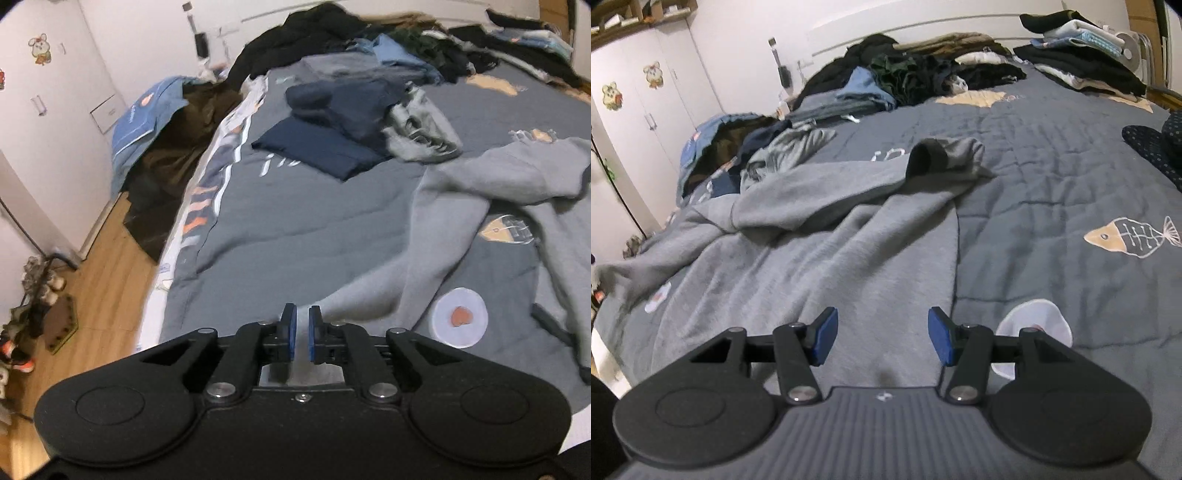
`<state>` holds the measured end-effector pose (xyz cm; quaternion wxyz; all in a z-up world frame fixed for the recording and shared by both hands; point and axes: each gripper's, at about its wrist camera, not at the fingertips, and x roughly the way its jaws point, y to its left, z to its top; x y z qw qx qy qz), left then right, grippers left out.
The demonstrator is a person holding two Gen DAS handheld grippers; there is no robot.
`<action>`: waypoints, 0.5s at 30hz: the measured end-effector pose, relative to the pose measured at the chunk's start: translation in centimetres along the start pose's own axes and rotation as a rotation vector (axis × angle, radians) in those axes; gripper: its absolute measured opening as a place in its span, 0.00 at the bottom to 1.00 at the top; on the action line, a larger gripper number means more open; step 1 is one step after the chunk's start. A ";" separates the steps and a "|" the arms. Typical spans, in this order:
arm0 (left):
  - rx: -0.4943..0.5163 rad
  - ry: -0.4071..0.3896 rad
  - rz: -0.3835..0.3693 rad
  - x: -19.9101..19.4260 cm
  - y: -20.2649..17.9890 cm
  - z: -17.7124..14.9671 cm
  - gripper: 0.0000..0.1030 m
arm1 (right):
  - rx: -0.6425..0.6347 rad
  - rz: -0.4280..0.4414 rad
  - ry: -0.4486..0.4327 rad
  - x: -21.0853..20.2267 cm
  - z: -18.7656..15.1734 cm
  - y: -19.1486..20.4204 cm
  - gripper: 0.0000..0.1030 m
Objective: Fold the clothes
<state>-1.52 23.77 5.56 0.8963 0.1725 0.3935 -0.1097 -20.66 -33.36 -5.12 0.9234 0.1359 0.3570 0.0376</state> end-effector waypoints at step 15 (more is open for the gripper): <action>0.184 -0.175 -0.438 -0.2 -20.7 0.9 0.52 | 0.007 -0.088 0.146 0.4 -3.4 -0.5 0.54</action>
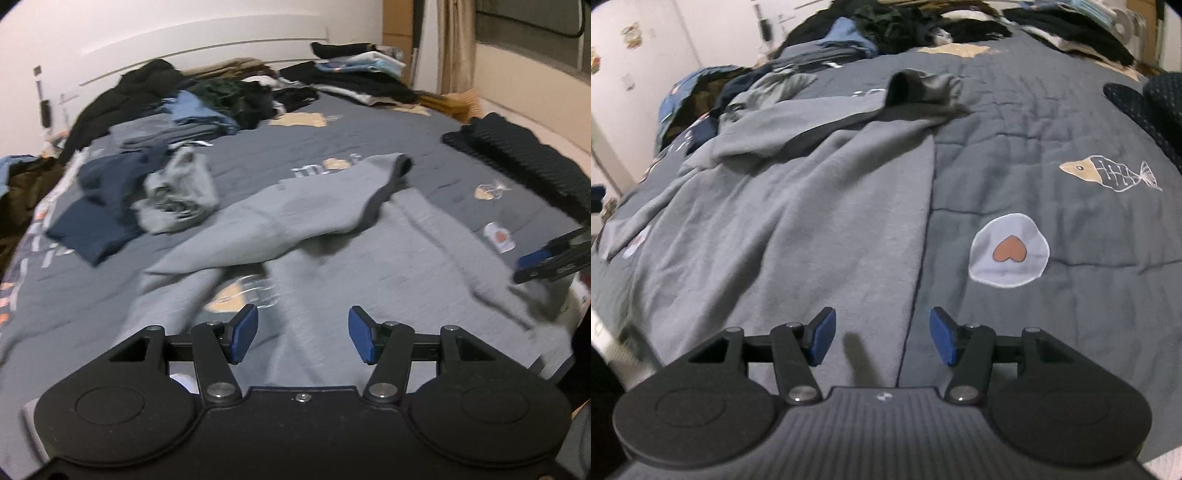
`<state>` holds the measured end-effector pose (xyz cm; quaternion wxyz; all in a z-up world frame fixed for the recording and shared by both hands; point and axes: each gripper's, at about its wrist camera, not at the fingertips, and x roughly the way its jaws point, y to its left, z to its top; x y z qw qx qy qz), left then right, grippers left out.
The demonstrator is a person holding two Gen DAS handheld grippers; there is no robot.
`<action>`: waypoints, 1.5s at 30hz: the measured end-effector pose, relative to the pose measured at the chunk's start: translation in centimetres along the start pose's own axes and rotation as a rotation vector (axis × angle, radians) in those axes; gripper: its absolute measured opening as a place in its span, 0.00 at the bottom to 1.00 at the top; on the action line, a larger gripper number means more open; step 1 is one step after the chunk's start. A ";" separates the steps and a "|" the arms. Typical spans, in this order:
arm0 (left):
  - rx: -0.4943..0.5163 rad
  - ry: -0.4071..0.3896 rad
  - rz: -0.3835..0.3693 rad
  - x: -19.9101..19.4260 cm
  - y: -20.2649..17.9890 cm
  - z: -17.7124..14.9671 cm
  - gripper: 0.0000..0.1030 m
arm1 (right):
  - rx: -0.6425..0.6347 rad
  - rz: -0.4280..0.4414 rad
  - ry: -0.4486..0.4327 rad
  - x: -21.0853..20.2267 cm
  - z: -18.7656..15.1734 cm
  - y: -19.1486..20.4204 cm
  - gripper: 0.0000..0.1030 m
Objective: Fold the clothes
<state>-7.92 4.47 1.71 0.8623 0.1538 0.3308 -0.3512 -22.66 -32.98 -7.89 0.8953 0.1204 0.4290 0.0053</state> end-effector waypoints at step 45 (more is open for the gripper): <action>0.795 0.041 0.146 19.2 -9.0 4.2 0.32 | -0.074 0.115 -0.257 1.3 13.9 -1.8 0.42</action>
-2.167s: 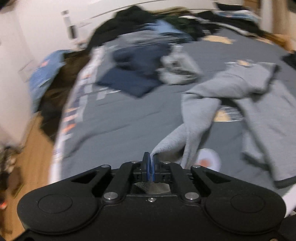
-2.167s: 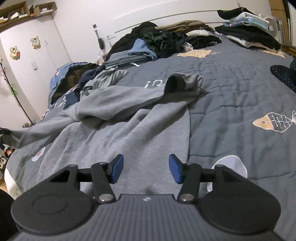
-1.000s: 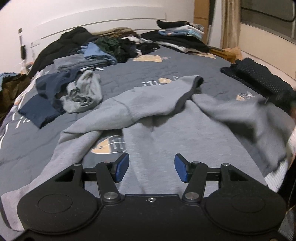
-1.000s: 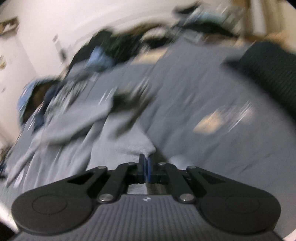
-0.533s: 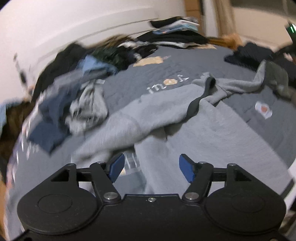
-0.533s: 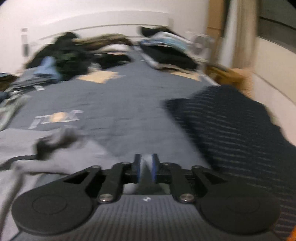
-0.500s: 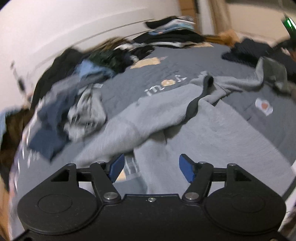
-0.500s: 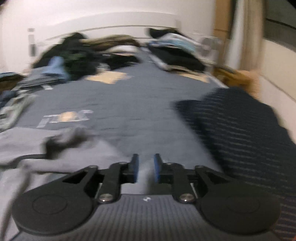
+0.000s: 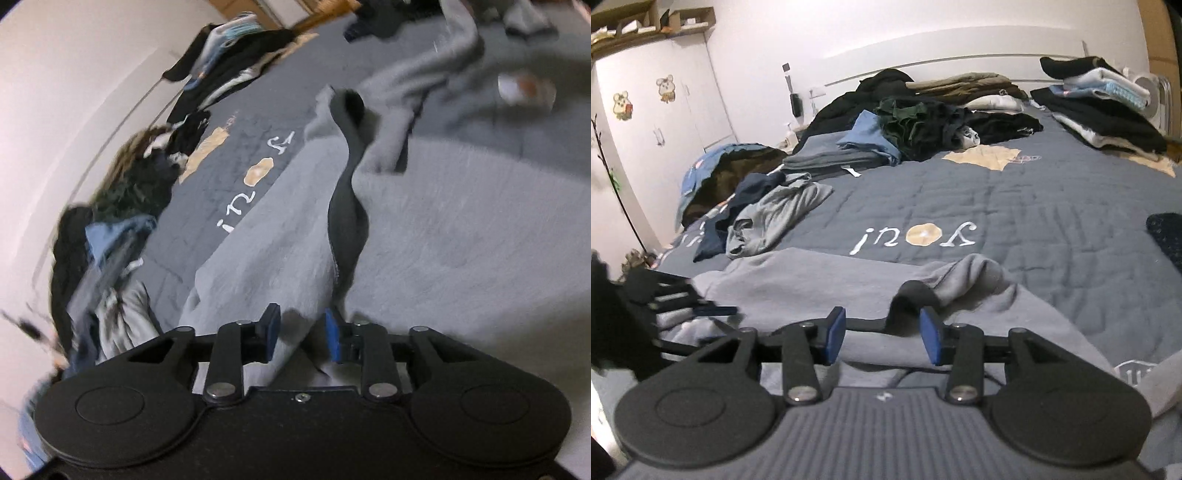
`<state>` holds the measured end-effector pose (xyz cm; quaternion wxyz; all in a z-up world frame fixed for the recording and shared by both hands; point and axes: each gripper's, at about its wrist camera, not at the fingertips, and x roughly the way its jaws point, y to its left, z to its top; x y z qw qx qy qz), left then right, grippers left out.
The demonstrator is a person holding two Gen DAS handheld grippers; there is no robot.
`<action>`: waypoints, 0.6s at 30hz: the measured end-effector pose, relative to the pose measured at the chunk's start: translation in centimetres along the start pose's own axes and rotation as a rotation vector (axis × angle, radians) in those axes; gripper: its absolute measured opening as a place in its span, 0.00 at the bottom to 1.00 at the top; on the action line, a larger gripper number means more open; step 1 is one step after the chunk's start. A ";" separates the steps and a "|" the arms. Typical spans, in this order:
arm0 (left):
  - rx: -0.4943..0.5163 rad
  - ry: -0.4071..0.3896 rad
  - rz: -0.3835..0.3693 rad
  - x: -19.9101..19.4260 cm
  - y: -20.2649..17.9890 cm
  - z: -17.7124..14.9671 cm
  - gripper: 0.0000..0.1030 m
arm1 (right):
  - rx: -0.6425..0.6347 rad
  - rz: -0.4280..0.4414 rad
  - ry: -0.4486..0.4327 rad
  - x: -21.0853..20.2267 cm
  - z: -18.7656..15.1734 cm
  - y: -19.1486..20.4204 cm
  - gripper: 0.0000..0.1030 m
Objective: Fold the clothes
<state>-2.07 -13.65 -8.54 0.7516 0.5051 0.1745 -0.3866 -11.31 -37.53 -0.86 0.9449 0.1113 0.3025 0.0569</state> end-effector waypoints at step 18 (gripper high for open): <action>-0.295 -0.069 0.029 6.4 16.5 4.9 0.06 | 0.079 -0.026 -0.021 0.7 -0.4 -2.4 0.44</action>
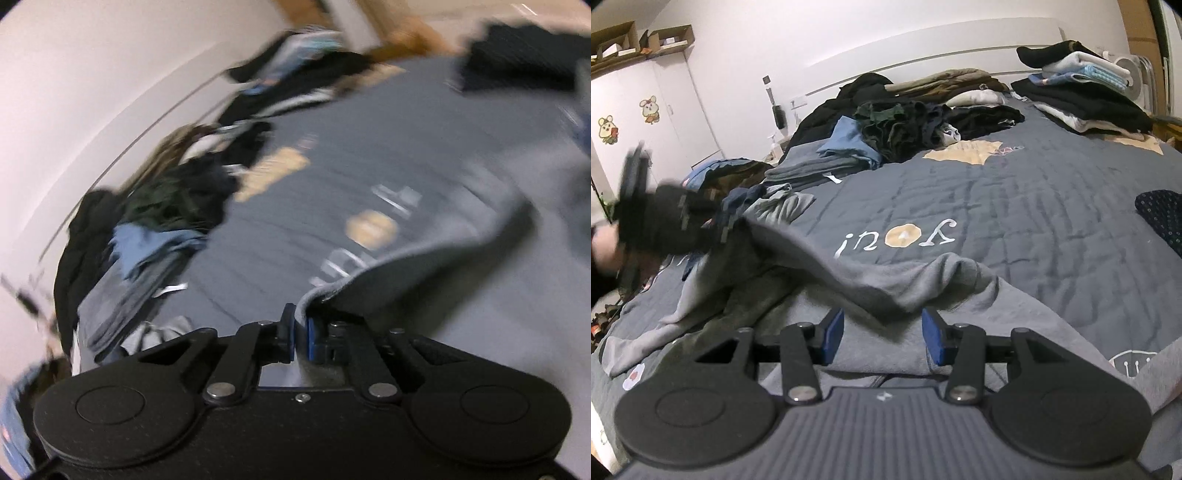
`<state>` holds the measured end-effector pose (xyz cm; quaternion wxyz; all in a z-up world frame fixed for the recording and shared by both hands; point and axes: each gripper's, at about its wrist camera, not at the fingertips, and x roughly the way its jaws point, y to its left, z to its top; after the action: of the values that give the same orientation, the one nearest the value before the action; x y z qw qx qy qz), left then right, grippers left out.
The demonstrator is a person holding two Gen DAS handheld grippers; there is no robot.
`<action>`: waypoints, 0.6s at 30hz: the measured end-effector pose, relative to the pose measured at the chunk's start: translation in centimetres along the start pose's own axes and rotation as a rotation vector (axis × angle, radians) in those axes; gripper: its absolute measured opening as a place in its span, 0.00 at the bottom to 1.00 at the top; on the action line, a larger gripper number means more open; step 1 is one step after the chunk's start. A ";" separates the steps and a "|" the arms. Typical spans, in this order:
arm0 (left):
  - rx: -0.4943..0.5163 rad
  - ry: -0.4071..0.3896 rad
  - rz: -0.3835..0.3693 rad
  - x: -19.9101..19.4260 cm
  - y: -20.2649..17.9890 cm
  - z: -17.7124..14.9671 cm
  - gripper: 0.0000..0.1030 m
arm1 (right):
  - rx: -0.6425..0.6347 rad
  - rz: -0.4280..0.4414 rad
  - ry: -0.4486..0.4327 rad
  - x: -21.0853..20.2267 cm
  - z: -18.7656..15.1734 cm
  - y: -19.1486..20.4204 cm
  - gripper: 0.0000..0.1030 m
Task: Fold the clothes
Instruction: 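Fold the sleeve across the sweatshirt body with the left tool and release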
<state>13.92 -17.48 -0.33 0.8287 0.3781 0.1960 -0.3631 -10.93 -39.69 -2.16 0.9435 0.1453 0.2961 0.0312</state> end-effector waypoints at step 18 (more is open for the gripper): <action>-0.007 0.017 0.000 3.4 -0.2 0.4 0.61 | 0.025 -0.001 -0.002 1.3 0.1 -0.8 0.44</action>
<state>16.03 -19.43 -2.26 0.8283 0.3784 0.2043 -0.3592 -9.80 -40.28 -2.99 0.9419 0.1571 0.2956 0.0270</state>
